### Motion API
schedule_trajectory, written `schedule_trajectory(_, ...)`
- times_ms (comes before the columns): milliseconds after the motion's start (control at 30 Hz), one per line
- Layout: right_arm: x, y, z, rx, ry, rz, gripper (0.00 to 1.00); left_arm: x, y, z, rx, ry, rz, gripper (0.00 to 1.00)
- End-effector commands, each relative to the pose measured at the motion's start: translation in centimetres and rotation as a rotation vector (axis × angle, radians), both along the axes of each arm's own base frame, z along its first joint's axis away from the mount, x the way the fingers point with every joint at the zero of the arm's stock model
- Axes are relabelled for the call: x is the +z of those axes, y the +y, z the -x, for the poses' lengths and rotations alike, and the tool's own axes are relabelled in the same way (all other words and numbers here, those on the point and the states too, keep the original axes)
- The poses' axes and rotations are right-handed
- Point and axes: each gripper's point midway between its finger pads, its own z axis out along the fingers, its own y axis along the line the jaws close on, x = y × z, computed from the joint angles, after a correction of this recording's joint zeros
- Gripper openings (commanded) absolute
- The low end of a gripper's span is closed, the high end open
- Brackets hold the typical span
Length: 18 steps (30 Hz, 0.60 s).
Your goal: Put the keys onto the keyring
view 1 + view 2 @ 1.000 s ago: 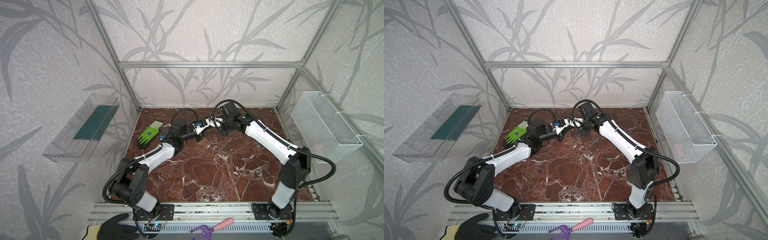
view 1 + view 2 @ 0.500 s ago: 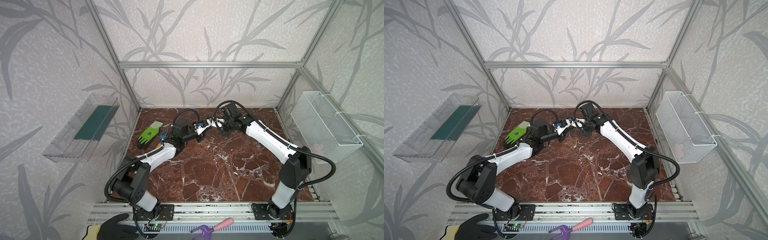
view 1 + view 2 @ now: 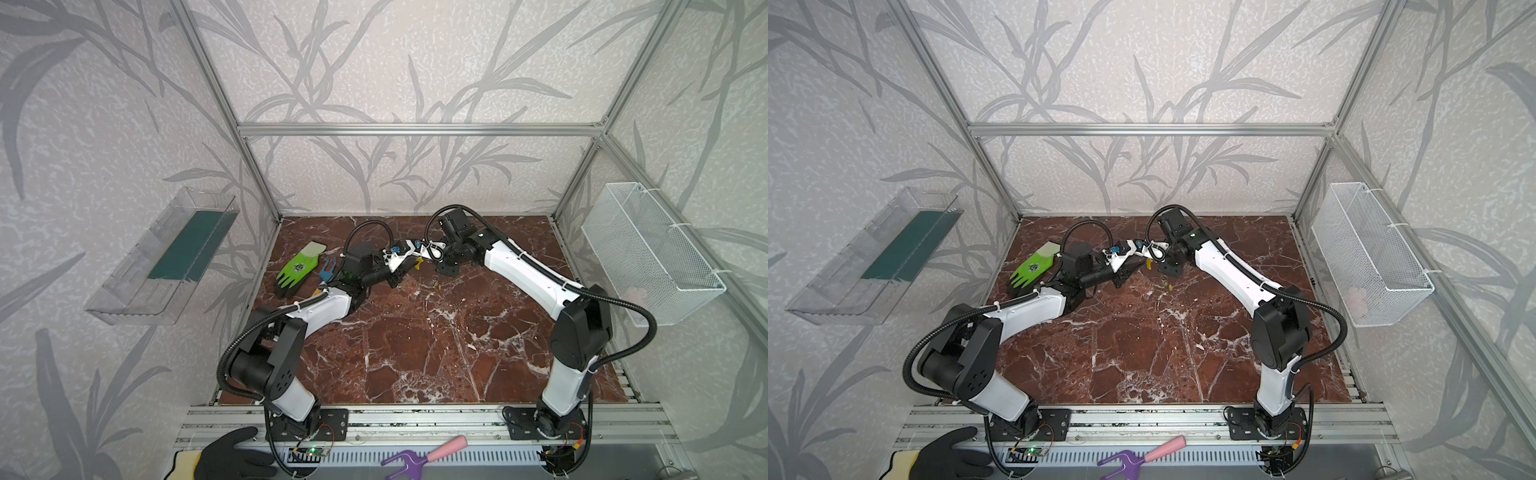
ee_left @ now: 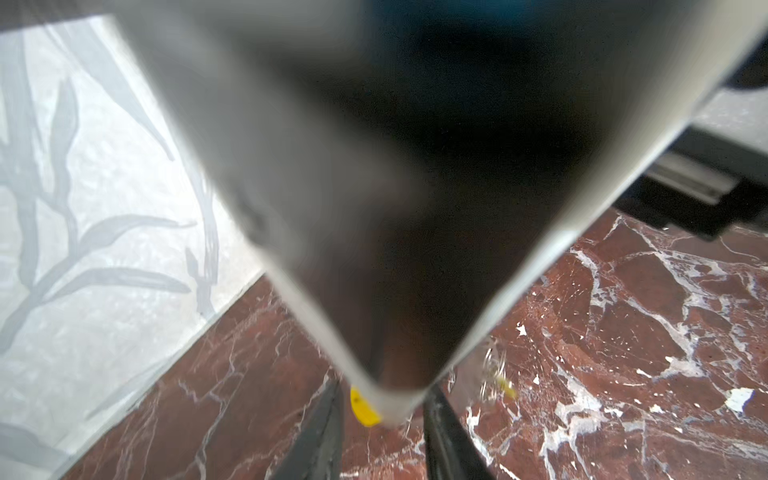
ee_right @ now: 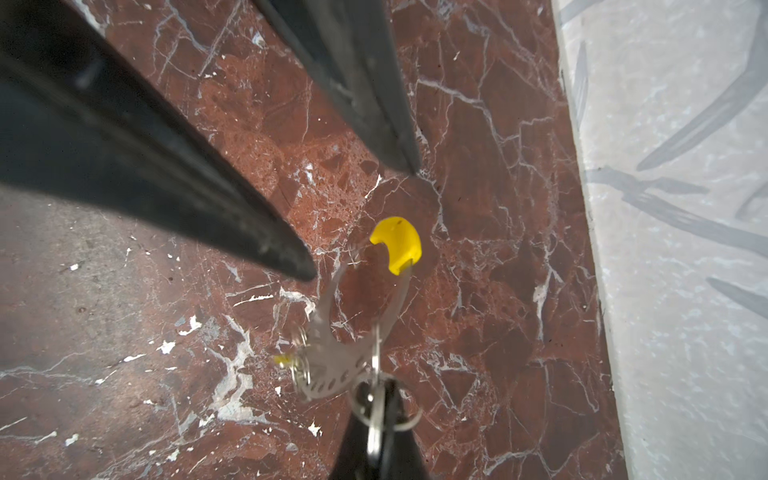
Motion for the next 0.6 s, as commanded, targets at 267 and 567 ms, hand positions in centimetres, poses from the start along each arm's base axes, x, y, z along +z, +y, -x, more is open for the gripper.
schedule_trajectory(267,1.4,7.2,3.4,0.243,0.078,-0.082,0.0,1.6,7.9,-3.3,0.393,-0.099,-0.033,0.37)
schedule_trajectory(567,-1.5,9.5,5.1,0.23,0.232,-0.157,0.0,1.6,10.5,-4.5,0.485,-0.068,-0.131,0.37)
